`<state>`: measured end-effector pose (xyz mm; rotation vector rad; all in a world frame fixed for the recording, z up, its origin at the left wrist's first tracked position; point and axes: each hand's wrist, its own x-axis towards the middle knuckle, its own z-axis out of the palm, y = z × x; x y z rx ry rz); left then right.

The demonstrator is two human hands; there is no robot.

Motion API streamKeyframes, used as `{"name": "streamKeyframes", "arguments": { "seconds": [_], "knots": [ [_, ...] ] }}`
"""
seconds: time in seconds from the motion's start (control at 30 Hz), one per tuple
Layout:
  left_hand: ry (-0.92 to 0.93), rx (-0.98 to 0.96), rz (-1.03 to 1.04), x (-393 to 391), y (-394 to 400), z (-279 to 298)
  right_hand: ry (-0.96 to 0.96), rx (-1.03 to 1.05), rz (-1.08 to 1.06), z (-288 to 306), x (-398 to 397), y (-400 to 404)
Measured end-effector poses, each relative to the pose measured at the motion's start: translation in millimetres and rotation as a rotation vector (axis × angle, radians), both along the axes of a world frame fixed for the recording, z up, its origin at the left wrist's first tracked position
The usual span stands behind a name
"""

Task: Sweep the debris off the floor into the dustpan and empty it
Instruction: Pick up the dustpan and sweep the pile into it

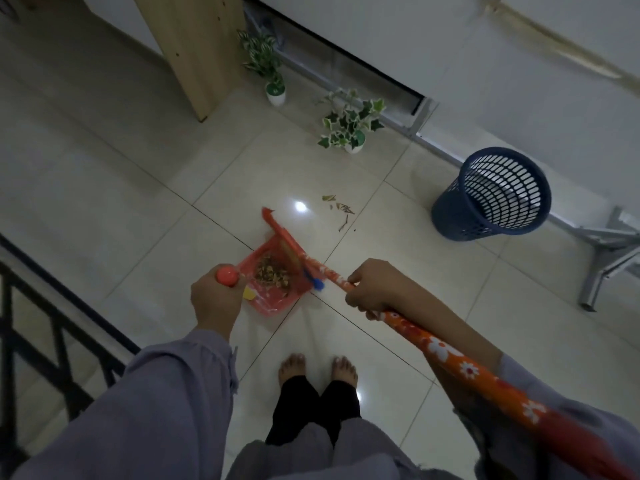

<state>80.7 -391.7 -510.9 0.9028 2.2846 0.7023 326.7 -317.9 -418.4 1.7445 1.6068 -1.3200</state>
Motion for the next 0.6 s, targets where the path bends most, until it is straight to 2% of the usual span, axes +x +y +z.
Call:
{"name": "streamKeyframes", "arguments": {
  "seconds": [0.27, 0.33, 0.47, 0.6],
  "knots": [
    [-0.017, 0.014, 0.023, -2, 5, -4, -0.145, 0.164, 0.14, -9, -17, 7],
    [-0.021, 0.018, 0.038, -3, 7, -5, -0.146, 0.138, 0.189, -14, -26, -3],
    [0.022, 0.012, 0.086, -7, 20, -2, -0.064, 0.02, 0.124, -20, -33, -14],
    [0.028, 0.002, 0.103, -17, 37, 5, -0.046, 0.035, 0.073, -10, -27, 1]
  ]
}}
